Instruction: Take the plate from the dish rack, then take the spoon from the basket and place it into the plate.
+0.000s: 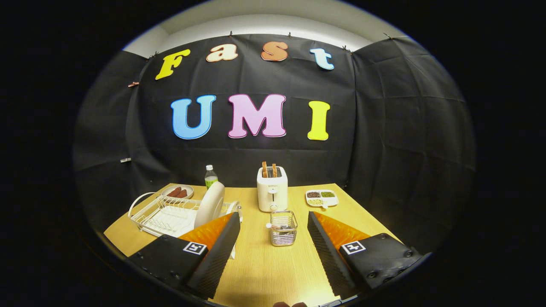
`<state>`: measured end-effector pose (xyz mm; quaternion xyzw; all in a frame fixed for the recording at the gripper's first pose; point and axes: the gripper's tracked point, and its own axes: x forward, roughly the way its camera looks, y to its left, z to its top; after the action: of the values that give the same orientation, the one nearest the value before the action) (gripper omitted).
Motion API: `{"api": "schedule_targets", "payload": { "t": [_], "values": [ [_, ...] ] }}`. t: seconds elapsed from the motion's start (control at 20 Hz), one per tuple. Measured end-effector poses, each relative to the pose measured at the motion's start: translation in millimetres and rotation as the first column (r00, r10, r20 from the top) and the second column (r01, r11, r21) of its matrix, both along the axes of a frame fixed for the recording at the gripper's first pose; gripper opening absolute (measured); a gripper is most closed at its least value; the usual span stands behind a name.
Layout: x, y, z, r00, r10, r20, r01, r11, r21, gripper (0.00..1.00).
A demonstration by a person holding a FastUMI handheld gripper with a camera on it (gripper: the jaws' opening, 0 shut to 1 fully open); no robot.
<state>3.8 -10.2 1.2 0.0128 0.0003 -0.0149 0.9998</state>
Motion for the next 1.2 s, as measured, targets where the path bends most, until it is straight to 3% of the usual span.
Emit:
{"api": "schedule_targets", "payload": {
  "t": [0.7, 0.95, 1.2],
  "values": [
    [12, 0, 3, 1.0, -0.01, -0.025, 0.009, 1.0, -0.029, 0.98],
    [42, 34, 23, 0.995, 0.092, -0.04, -0.093, 0.995, -0.026, 0.98],
    [88, 80, 47, 0.977, 0.184, -0.112, -0.18, 0.983, 0.048, 0.98]
  ]
}}
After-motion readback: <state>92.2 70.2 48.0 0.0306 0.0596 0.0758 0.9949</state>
